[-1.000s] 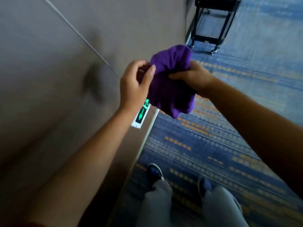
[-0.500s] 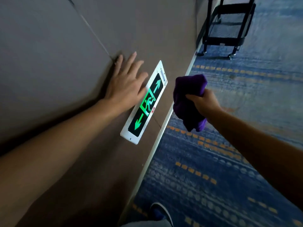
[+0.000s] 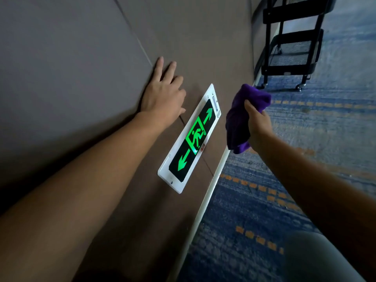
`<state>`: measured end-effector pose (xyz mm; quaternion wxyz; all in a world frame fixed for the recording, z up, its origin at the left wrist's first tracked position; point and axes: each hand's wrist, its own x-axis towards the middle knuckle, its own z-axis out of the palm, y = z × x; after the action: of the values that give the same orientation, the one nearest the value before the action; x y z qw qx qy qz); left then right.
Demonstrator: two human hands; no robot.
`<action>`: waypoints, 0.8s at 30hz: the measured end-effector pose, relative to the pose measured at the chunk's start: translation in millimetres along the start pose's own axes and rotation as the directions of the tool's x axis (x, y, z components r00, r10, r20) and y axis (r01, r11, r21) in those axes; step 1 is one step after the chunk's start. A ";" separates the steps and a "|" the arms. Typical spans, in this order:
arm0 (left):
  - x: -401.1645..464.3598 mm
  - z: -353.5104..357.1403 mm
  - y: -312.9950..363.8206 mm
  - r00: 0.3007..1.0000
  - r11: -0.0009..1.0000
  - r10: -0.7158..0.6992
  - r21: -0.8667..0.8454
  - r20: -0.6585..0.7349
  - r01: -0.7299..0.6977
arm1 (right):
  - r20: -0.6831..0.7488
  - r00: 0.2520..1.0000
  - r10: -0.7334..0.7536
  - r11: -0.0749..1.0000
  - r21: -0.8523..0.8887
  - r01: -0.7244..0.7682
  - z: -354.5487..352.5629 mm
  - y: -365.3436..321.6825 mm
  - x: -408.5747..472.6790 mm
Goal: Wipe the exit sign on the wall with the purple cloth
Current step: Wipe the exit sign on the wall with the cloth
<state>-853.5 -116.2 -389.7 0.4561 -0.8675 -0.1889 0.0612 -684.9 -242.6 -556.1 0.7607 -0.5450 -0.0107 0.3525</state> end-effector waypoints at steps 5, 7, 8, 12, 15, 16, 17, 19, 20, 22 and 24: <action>8.6 -1.7 -16.5 0.996 0.989 0.073 0.126 0.054 -0.079 | -0.011 0.999 -0.046 0.997 -0.056 0.046 22.8 -8.1 14.5; 12.4 -2.1 -18.5 0.995 0.982 0.071 0.173 0.067 -0.081 | 0.011 0.998 -0.065 0.996 -0.053 0.065 29.8 -9.1 21.9; 18.3 -3.5 -18.2 0.994 0.975 0.083 0.200 0.071 -0.096 | 0.014 0.998 -0.056 0.998 -0.019 0.057 31.1 -10.3 29.3; 34.5 -6.5 -17.3 0.994 0.968 0.096 0.229 0.050 -0.105 | 0.013 1.000 -0.024 0.998 0.065 0.023 42.0 -12.2 53.1; 38.7 -1.7 -16.6 0.995 0.961 0.099 0.256 0.033 -0.104 | 0.032 0.999 -0.023 0.996 0.083 0.020 55.3 -10.7 64.9; 40.6 -0.9 -18.4 0.993 0.959 0.111 0.259 0.025 -0.114 | 0.033 0.999 0.001 0.995 0.104 -0.005 59.1 -10.6 70.2; 42.2 -1.4 -21.1 0.991 0.956 0.136 0.259 0.015 -0.136 | 0.027 0.999 0.031 0.992 0.123 -0.034 61.7 -10.7 75.5; 44.7 -4.1 -28.8 0.983 0.950 0.184 0.259 -0.008 -0.176 | 0.017 0.997 0.077 0.984 0.162 -0.079 69.1 -9.3 85.6; 46.7 -5.3 -31.9 0.980 0.947 0.197 0.261 -0.013 -0.187 | 0.010 0.995 0.096 0.979 0.179 -0.097 73.7 -8.5 89.5; 52.5 -6.8 -32.2 0.979 0.944 0.205 0.263 0.002 -0.199 | -0.011 0.993 0.121 0.974 0.195 -0.117 82.0 -4.4 98.0; 57.4 -5.2 -26.4 0.982 0.944 0.189 0.271 0.029 -0.189 | -0.026 0.993 0.112 0.980 0.168 -0.106 87.3 2.5 105.6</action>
<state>-806.4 -84.6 -361.5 0.5628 -0.8105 -0.0952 0.1312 -641.9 -112.6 -561.5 0.7831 -0.4855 0.0622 0.3836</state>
